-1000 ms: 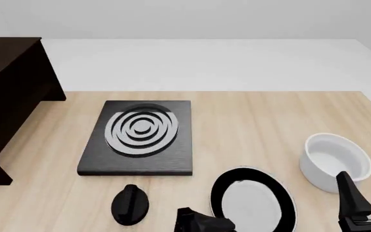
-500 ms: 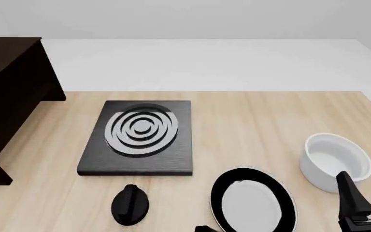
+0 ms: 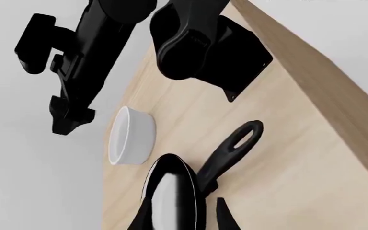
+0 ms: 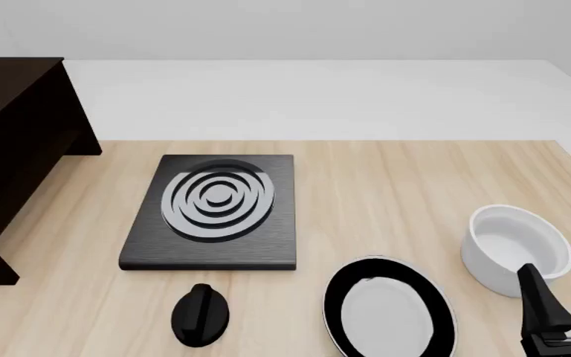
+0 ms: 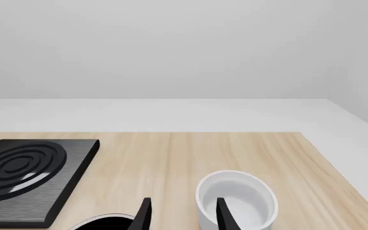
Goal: Put the frying pan under the cabinet shelf.
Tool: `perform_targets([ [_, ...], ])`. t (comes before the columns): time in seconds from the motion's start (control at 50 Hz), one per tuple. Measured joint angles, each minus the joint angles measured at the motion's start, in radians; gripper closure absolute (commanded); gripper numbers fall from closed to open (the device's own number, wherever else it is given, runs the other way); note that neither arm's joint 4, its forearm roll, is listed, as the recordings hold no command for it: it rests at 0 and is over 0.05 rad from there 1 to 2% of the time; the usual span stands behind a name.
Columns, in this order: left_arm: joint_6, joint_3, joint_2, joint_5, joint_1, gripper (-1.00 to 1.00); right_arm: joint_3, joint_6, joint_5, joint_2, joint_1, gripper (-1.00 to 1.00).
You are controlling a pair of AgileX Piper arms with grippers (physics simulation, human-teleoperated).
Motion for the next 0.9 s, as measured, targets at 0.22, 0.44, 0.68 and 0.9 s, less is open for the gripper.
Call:
perform_targets([
  [0.22,0.001,-0.016,0.031,0.000,-0.014,-1.00,0.000,0.000,0.000,0.000,0.000,-1.00],
  [0.44,0.011,-0.026,0.055,-0.003,-0.024,-1.00,0.000,0.000,0.000,0.000,0.000,-1.00],
  [0.68,0.031,-0.037,0.085,-0.004,-0.039,-1.00,0.000,0.000,0.000,0.000,0.000,-1.00],
  [0.9,0.043,-0.055,0.109,0.004,-0.050,-1.00,0.000,0.000,0.000,0.000,0.000,-1.00],
])
